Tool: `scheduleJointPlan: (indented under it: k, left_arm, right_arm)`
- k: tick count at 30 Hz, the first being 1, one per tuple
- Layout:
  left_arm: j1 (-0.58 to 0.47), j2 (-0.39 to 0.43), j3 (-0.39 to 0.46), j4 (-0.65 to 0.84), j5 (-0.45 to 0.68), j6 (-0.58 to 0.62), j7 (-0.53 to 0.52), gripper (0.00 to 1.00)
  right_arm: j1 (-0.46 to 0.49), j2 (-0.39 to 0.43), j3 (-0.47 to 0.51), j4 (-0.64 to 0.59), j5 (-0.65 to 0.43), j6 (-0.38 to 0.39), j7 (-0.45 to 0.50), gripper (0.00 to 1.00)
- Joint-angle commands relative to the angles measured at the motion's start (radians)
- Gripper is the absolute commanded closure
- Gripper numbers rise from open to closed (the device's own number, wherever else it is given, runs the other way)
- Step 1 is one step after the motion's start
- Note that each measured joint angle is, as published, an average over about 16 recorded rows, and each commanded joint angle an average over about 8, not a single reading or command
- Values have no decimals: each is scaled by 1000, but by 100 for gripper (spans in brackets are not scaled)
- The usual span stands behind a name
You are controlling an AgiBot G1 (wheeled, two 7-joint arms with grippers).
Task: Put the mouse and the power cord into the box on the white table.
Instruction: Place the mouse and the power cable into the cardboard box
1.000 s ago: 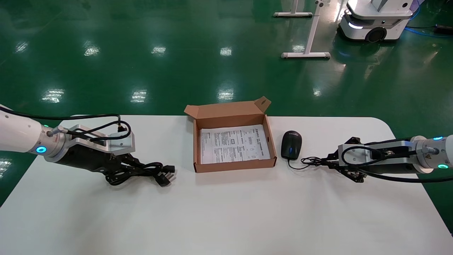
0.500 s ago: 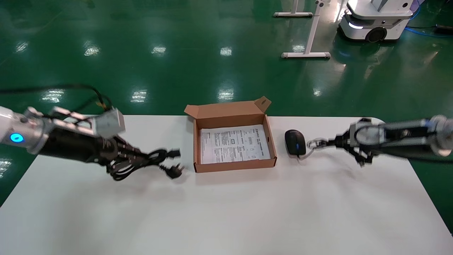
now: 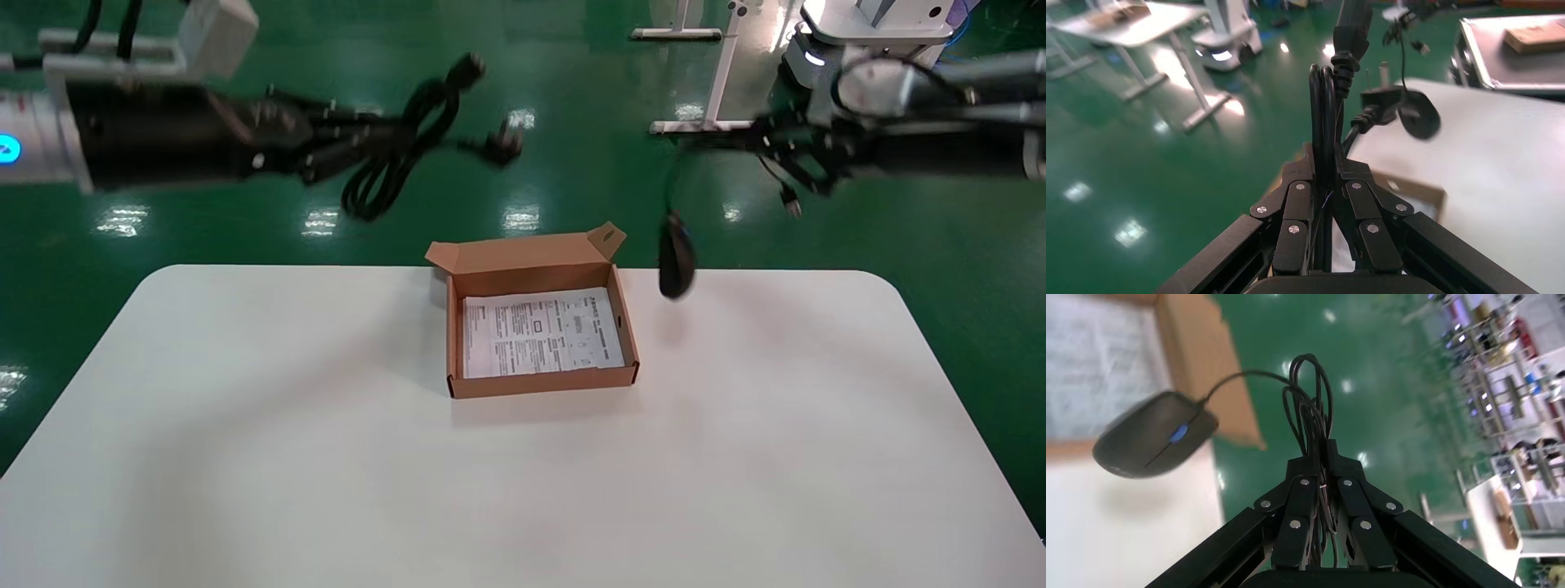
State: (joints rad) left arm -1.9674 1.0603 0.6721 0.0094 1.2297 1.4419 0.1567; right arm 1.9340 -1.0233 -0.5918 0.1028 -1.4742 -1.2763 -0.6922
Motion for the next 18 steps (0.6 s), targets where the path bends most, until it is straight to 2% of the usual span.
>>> scheduleJointPlan:
  k: [1,11,18]
  left_arm:
    - [-10,11,-16,-2,-24,-30,6,100]
    - [-29,61,-29,11,-43,-204,26,100]
    - [-27,74,-26,34,-38,-210,27,100]
  right_arm:
    - [18,-14,9,6,14,4,17,100]
    - [-43,-98,19,33,34,11,8,100]
    - [-107,-154,11,58,25,46,-33,100]
